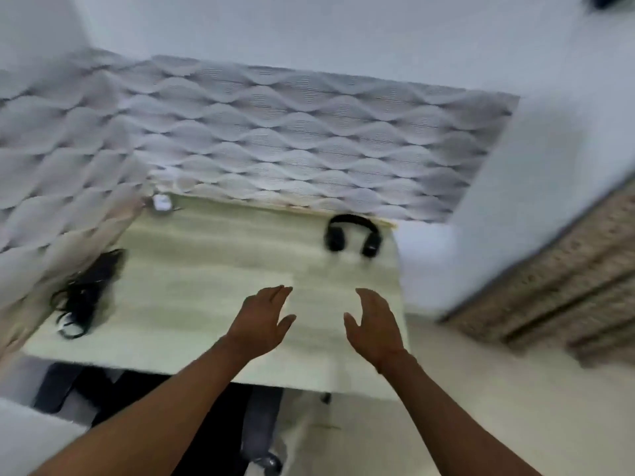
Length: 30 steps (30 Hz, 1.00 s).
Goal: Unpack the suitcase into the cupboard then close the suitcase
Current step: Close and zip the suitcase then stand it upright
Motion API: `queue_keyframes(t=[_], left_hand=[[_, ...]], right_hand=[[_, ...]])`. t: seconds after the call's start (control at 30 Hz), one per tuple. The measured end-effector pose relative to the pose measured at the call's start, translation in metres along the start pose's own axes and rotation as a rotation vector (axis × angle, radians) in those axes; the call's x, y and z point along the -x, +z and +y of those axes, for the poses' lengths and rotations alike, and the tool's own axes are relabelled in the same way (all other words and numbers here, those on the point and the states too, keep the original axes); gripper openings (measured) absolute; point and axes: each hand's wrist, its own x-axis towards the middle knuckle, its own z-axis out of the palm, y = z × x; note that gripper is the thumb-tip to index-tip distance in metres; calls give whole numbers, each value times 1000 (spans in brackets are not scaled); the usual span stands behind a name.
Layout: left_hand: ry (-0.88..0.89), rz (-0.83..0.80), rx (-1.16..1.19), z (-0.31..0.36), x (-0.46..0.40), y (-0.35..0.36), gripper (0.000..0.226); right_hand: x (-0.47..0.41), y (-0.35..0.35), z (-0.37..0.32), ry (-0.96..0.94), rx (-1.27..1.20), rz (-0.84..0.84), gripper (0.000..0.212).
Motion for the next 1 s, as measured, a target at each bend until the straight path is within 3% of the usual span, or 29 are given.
queue_keyframes(t=[0.17,0.3,0.57,0.77,1.0], left_hand=[[372,-155,-45,140,-37,44,90],[564,-217,-62,267,-42,92,96],[958,-385,-42,510,37,209,107],[1076,-523,43,653,103,281,103],[1212,-799,108,741,131,358,100]], right_hand=[[94,-73,113,282,49,225,64],[188,-120,196,475,107,321,62],[408,-192,350,837,125,423,70],[526,-223,431,1009,78,432,75],[606,-211,500,1199,-43,451,76]])
